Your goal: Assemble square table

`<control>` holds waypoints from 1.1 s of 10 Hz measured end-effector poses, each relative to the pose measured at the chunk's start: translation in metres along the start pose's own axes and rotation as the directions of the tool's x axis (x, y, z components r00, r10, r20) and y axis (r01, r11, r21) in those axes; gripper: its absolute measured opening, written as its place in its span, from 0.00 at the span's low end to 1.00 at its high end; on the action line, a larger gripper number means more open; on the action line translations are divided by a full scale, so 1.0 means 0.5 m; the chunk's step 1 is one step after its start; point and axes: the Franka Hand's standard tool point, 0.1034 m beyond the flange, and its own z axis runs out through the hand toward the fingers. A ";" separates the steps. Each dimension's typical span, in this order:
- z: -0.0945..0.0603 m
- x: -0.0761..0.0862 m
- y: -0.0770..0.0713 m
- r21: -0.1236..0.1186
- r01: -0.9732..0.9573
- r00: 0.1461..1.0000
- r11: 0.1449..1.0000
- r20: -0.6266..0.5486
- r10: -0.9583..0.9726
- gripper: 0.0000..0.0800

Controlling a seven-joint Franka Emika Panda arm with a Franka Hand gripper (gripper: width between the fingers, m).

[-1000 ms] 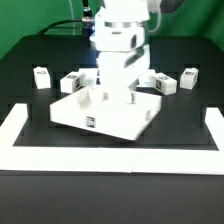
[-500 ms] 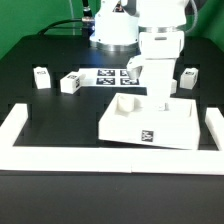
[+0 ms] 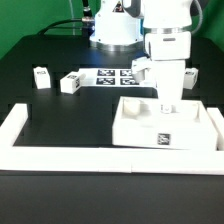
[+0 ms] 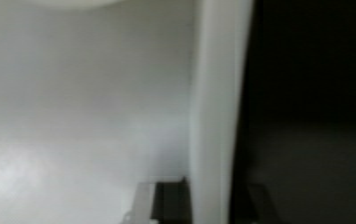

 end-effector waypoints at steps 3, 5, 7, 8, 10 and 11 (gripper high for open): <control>0.001 0.002 0.012 0.004 0.023 0.999 1.000 0.033 -0.023 0.07; 0.001 0.001 0.018 0.002 0.041 0.998 0.999 0.049 -0.041 0.07; 0.002 0.000 0.017 0.003 0.039 0.998 0.999 0.049 -0.039 0.16; 0.003 0.000 0.017 0.003 0.039 0.998 0.999 0.049 -0.039 0.39; 0.003 -0.001 0.016 0.004 0.039 0.998 0.999 0.049 -0.039 0.62; 0.004 -0.001 0.016 0.004 0.039 0.998 0.999 0.049 -0.039 0.75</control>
Offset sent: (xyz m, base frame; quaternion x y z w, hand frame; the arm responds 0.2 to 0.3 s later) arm 0.0222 0.0224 -0.0229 0.0067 -0.0354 -0.1372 0.9899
